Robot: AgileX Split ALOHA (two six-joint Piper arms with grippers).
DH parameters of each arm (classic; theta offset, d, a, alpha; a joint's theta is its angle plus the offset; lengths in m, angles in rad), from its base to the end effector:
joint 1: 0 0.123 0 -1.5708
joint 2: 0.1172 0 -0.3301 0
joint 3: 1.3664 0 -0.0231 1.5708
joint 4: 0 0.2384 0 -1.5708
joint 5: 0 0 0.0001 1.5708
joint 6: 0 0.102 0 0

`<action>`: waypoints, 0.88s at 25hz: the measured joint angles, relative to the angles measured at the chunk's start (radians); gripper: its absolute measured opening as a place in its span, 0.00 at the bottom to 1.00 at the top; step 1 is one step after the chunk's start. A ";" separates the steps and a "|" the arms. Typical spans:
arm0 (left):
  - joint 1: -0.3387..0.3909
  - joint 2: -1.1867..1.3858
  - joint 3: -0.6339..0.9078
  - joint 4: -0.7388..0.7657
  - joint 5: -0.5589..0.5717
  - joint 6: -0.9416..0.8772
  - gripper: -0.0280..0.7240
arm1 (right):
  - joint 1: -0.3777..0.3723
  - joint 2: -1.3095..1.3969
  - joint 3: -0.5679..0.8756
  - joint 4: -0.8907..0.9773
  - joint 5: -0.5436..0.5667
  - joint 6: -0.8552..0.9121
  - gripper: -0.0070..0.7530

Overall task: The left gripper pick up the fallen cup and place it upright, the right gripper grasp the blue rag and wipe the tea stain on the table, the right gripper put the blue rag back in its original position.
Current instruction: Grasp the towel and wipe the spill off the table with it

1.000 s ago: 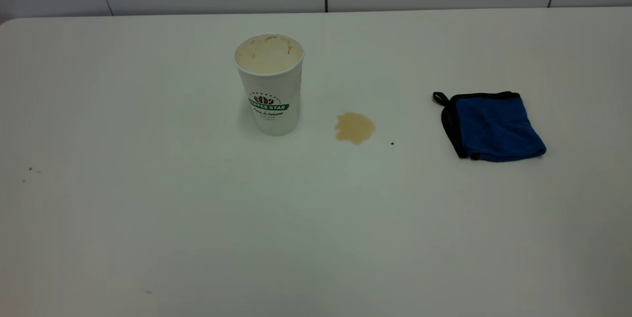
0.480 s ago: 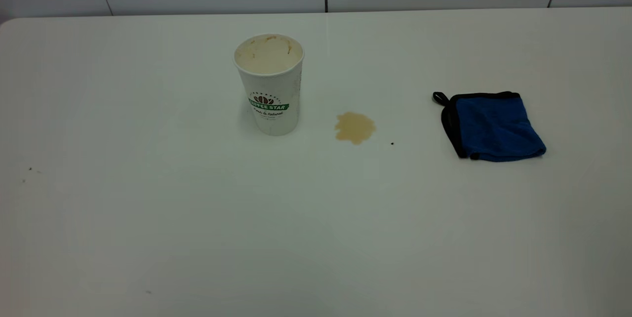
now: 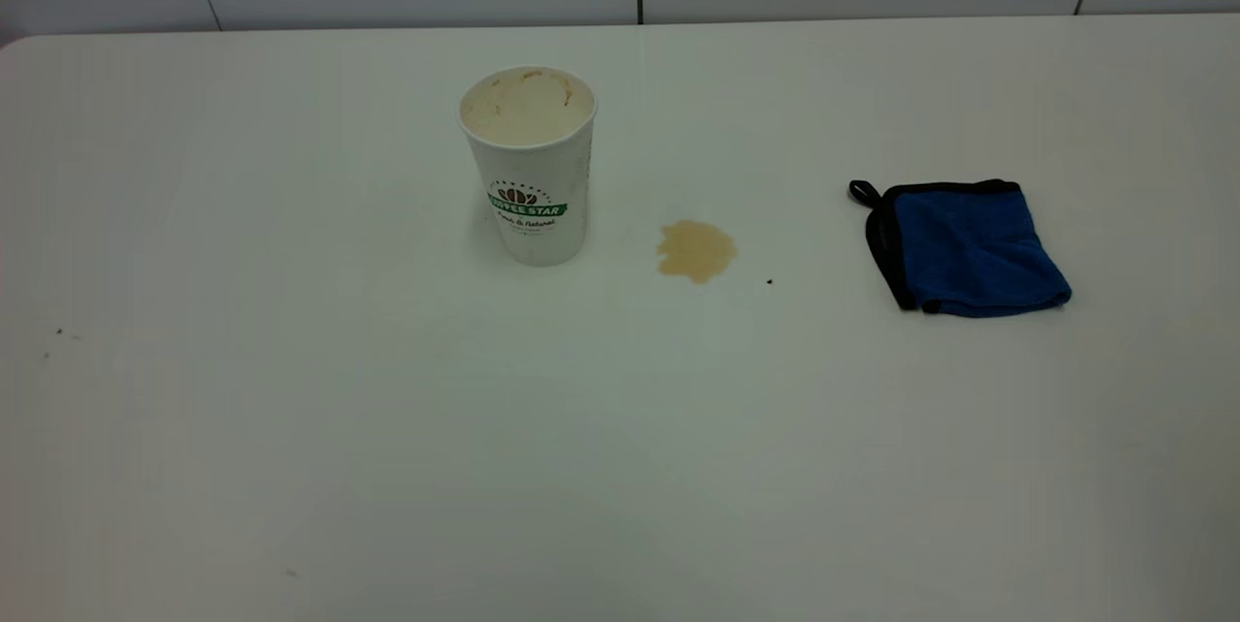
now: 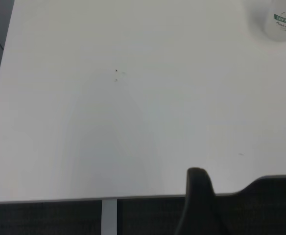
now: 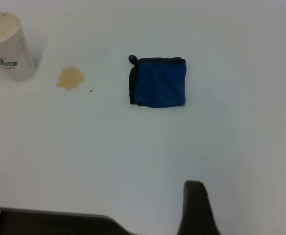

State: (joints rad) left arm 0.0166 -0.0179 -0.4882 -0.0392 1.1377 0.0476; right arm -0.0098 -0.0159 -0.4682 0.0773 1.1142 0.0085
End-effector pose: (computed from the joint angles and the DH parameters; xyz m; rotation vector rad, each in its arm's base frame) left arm -0.0565 -0.0046 0.2553 0.0366 2.1142 -0.0092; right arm -0.0532 0.0076 0.2522 0.0140 2.1124 0.0929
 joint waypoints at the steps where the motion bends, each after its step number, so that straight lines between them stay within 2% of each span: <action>1: 0.000 0.000 0.000 0.000 0.000 0.000 0.76 | 0.000 0.000 0.000 0.000 0.000 0.000 0.75; 18: 0.000 0.000 0.000 0.000 0.000 -0.001 0.76 | 0.000 0.000 -0.001 0.000 -0.001 -0.001 0.75; 22: 0.000 0.000 0.000 0.000 0.000 -0.001 0.76 | 0.000 0.119 -0.013 0.000 -0.036 -0.008 0.78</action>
State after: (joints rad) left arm 0.0166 -0.0179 -0.4882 -0.0392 1.1377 0.0466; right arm -0.0098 0.1035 -0.4813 0.0773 1.0779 0.0000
